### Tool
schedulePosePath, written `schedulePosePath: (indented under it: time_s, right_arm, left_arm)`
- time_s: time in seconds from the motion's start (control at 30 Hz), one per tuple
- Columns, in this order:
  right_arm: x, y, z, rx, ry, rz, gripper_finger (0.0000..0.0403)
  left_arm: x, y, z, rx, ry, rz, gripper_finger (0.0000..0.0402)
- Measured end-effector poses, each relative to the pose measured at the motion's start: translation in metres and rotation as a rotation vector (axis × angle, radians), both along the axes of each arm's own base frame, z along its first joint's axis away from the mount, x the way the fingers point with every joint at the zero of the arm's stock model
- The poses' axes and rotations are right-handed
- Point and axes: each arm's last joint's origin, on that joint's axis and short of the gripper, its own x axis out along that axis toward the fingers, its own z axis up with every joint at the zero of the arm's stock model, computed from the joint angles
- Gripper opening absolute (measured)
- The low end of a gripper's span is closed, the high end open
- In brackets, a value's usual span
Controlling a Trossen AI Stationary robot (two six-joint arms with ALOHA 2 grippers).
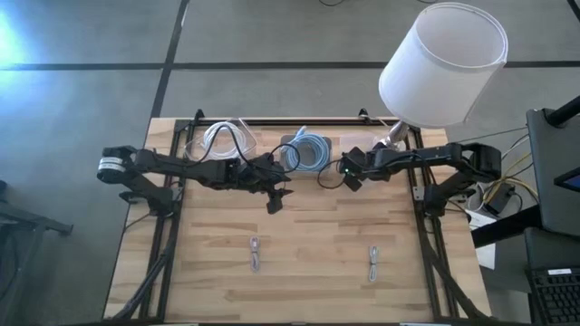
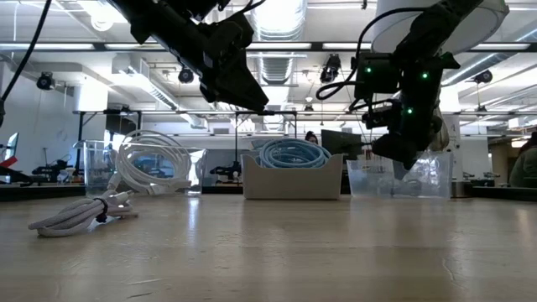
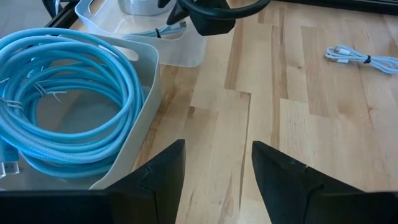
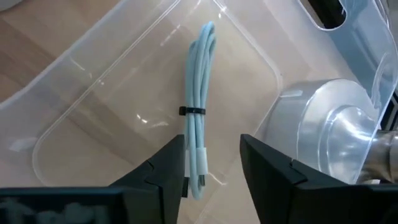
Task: Pick & Place USB Port
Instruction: Put the small white charger cable into the right transparent bin
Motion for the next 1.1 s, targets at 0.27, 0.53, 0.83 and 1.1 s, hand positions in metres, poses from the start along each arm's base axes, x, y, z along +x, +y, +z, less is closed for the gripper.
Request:
schedulePosePath:
  time_s: [0.27, 0.53, 0.83, 1.1]
  right_arm:
    - [0.007, -0.002, 0.01, -0.005, -0.018, 0.016, 0.0175]
    - [0.021, 0.001, 0.038, 0.011, -0.069, 0.049, 0.0178]
    - [0.036, 0.029, 0.075, 0.132, -0.115, 0.113, 0.0177]
    - [0.04, 0.074, 0.093, 0.161, -0.13, 0.17, 0.0168]
  left_arm:
    - [0.0, 0.0, 0.0, 0.0, 0.0, 0.0, 0.0188]
    - [0.0, 0.0, 0.0, -0.004, -0.001, 0.002, 0.0188]
    - [0.0, 0.0, 0.0, -0.013, -0.002, 0.009, 0.0188]
    - [0.0, 0.0, 0.0, -0.019, -0.004, 0.013, 0.0188]
